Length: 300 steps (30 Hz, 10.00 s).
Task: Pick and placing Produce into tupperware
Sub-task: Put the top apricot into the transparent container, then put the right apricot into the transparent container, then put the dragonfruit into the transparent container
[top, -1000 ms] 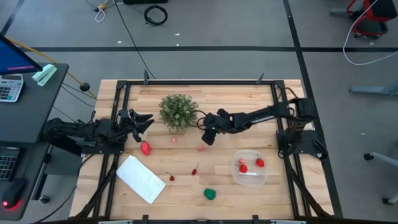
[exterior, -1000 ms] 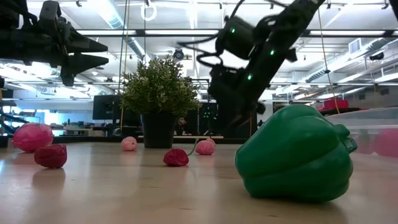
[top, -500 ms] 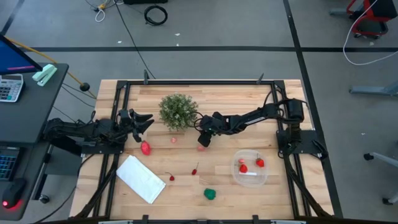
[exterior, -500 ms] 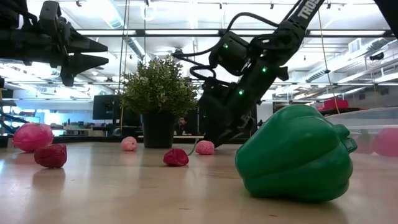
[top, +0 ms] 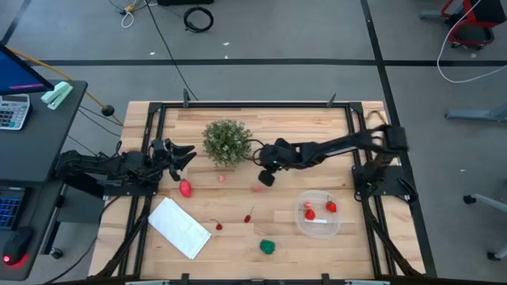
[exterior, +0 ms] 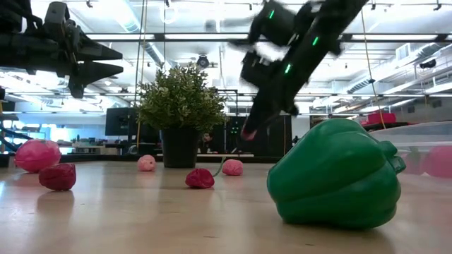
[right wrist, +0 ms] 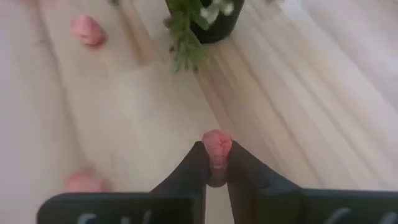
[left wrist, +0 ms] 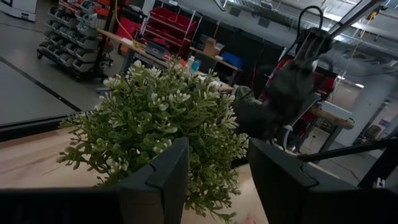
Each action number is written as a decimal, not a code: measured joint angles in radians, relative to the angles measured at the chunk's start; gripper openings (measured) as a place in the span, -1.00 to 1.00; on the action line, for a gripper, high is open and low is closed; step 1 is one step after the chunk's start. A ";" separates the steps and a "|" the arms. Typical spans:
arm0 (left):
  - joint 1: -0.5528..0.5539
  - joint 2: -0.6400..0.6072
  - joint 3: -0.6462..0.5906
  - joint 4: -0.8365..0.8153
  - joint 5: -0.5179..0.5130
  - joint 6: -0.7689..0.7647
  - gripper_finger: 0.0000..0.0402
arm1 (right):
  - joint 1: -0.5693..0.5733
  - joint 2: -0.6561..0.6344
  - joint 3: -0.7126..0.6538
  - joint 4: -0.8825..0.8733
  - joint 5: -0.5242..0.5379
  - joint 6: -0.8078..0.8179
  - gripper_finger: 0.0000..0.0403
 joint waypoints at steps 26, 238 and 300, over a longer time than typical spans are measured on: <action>0.000 0.000 0.000 -0.014 0.000 0.002 -0.14 | 0.776 -0.237 0.000 -0.721 0.214 0.975 -0.51; -0.204 1.124 0.684 -1.110 0.502 -0.483 0.15 | 0.565 -0.346 0.001 -0.593 0.358 0.447 -0.01; -0.102 1.234 0.686 -0.676 0.444 0.368 0.39 | 0.591 -0.346 0.001 -0.583 0.357 0.401 -0.01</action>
